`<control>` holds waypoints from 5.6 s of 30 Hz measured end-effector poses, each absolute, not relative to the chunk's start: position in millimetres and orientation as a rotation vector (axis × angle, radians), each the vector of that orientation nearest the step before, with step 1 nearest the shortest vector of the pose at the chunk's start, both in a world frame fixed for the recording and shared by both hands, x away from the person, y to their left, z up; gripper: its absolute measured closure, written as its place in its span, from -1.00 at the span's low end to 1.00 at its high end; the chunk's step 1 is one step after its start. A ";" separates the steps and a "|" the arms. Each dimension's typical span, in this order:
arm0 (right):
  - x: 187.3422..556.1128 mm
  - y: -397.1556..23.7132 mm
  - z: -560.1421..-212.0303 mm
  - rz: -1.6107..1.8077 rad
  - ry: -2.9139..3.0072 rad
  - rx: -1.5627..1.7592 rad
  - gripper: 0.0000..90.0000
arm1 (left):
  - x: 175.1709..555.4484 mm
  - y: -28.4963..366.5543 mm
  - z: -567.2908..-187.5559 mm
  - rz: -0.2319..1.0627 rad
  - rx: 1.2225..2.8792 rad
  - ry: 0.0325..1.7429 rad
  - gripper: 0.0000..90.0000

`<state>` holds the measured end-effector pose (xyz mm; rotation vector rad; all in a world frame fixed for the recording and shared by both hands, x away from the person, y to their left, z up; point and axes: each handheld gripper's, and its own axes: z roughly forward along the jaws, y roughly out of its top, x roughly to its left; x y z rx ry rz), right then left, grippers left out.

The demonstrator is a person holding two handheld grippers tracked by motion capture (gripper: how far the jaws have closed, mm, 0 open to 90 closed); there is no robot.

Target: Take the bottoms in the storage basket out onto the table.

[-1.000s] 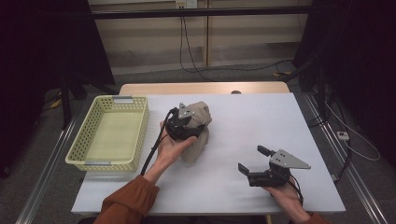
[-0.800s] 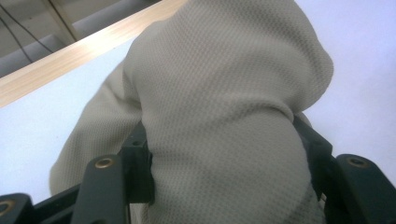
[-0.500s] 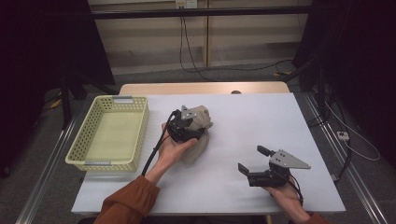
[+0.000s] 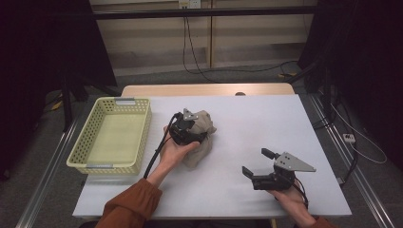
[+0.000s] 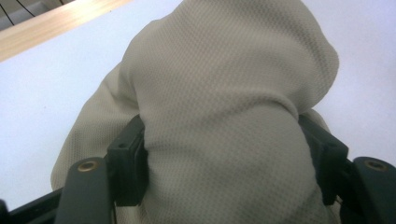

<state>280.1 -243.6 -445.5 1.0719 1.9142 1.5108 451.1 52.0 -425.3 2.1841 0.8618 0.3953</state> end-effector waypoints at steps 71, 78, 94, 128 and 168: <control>283.5 -243.5 -446.9 1.531 1.922 1.079 -0.98 | 441.4 60.1 -407.5 0.330 2.011 0.777 -0.91; 284.4 -244.0 -447.3 1.529 1.924 1.081 -0.98 | 438.8 61.3 -402.6 0.372 2.010 0.755 -0.91; 282.8 -244.1 -446.3 1.526 1.921 1.075 -0.98 | 433.5 68.9 -390.0 0.392 1.963 0.721 -0.91; 284.3 -241.0 -445.9 1.522 1.927 1.068 -0.98 | 410.7 78.7 -364.1 0.460 2.002 0.692 -0.91; 285.0 -240.7 -445.6 1.523 1.922 1.066 -0.98 | 378.0 116.3 -348.1 0.488 1.981 0.722 -0.90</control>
